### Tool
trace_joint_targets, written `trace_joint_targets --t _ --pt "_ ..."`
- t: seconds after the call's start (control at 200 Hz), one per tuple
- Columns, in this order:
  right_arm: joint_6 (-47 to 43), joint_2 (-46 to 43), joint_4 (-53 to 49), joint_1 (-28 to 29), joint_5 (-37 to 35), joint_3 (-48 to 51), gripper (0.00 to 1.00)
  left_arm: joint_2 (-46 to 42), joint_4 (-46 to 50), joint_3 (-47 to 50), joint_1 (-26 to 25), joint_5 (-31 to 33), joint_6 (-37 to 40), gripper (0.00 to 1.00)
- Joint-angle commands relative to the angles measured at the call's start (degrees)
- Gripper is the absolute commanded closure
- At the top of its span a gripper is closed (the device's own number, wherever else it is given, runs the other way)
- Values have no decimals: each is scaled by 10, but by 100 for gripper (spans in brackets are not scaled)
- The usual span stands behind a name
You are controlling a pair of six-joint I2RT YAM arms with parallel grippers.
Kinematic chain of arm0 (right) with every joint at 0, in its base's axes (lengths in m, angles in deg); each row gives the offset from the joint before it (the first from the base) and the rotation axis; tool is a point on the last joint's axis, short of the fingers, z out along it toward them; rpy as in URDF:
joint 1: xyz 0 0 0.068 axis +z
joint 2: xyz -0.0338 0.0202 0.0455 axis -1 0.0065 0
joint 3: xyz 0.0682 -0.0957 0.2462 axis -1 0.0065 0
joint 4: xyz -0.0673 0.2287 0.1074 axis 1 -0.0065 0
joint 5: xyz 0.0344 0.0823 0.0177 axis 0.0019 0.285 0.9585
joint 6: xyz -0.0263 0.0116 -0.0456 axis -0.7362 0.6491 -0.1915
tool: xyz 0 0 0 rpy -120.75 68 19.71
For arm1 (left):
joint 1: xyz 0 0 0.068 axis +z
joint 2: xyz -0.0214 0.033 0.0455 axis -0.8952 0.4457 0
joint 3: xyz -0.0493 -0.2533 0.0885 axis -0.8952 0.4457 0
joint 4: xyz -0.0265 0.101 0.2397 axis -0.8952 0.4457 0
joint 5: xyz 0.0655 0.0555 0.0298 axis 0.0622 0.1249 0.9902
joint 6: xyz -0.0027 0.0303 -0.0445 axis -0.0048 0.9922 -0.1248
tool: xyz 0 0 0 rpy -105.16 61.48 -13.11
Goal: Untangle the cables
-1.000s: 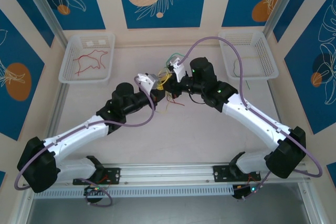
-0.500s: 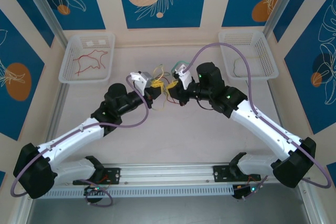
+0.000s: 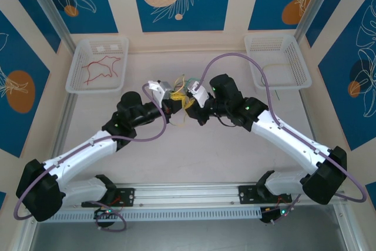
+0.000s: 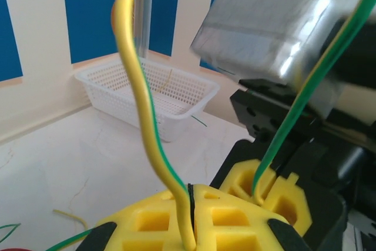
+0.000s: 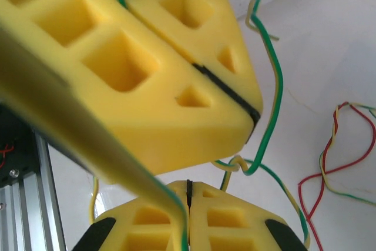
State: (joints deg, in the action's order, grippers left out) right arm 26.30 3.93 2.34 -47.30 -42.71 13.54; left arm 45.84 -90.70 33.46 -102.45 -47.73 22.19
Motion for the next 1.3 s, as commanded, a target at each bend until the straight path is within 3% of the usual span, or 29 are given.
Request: trace_joint_targets --t 0.0,0.26,0.44,0.71,1.085,1.295 --pt "-18 3 -40 -2 -32 -1 100 -11 -79 -23 8 -66 -15 100" --pt "-29 -36 -26 -37 41 36 100 5 -103 -41 37 -204 -54 100" --pt "-36 -31 -21 -36 70 31 100 32 -103 -70 39 -251 -62 100" --pt "-38 -29 -3 -19 85 24 100 63 -49 -103 37 -241 -22 98" --pt "-43 -7 11 2 99 10 100 107 -89 -116 19 -259 -42 89" --pt "-38 -8 30 4 89 13 100 114 -92 -121 12 -258 -48 93"
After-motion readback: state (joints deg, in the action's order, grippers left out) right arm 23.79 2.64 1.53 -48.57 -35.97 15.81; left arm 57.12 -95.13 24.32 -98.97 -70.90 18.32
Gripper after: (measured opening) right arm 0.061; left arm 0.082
